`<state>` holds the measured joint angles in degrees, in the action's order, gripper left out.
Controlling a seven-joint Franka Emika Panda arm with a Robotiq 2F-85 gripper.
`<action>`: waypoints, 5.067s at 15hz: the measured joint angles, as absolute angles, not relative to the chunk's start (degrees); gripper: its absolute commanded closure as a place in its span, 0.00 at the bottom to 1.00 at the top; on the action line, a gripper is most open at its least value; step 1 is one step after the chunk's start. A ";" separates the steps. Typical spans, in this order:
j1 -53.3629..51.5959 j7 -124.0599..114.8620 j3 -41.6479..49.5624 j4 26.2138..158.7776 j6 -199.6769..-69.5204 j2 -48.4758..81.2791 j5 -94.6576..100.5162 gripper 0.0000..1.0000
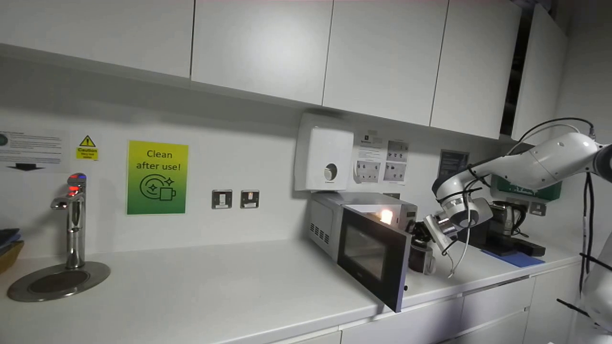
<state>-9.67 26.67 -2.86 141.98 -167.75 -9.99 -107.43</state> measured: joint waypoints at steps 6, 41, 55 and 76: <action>-9.88 26.80 -4.14 136.49 -169.08 -4.20 -108.40 0.99; -15.10 48.39 0.66 110.24 -175.54 17.73 -130.69 0.99; -19.81 50.17 5.75 106.04 -175.54 22.29 -134.24 0.99; -20.99 49.87 6.37 104.23 -175.54 23.68 -134.24 0.99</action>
<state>-20.99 49.87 6.37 104.23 -175.54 23.68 -134.24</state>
